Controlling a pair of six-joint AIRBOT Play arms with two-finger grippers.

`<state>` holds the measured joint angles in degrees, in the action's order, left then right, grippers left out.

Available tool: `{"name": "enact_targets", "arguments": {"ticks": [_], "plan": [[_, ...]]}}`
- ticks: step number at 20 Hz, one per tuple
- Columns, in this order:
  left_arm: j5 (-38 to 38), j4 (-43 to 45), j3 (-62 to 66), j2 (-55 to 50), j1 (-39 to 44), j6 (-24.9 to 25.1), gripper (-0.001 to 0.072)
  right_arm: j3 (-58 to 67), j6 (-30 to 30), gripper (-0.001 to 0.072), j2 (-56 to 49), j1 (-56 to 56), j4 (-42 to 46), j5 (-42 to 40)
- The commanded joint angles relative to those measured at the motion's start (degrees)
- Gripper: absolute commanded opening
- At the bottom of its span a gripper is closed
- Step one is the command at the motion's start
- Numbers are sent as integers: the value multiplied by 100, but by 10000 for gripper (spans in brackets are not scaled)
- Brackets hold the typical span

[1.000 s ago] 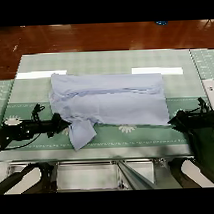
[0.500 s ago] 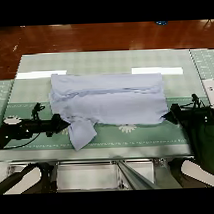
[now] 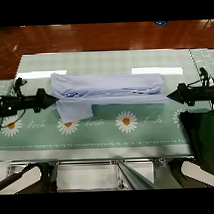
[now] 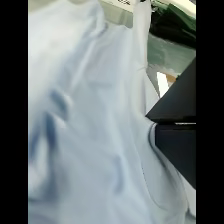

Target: Fold the shirts.

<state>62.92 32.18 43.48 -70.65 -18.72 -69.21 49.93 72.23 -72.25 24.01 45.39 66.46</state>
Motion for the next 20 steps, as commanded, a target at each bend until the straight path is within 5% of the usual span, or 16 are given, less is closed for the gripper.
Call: {"name": "enact_targets", "arguments": {"ticks": [1,7,13,14,15,16,20], "plan": [[-85,0,1471,-866,334,-387,17,994,138,18,-590,-376,-48,-223],[463,802,4011,-2835,651,-1521,17,2461,479,19,-1950,-555,-170,-350],[575,881,5460,-4083,737,-1744,17,3143,501,29,-2959,-566,-444,-586],[538,890,5469,-4192,780,-1744,87,3143,487,205,-3062,-568,-560,-778],[538,905,5466,-4288,833,-1742,357,3143,483,421,-3141,-568,-640,-933],[588,944,5466,-4374,861,-1746,509,3143,422,420,-3182,-566,-660,-1045],[817,949,5676,-4234,479,-1915,507,3357,378,419,-2946,-208,-533,-549]]}}
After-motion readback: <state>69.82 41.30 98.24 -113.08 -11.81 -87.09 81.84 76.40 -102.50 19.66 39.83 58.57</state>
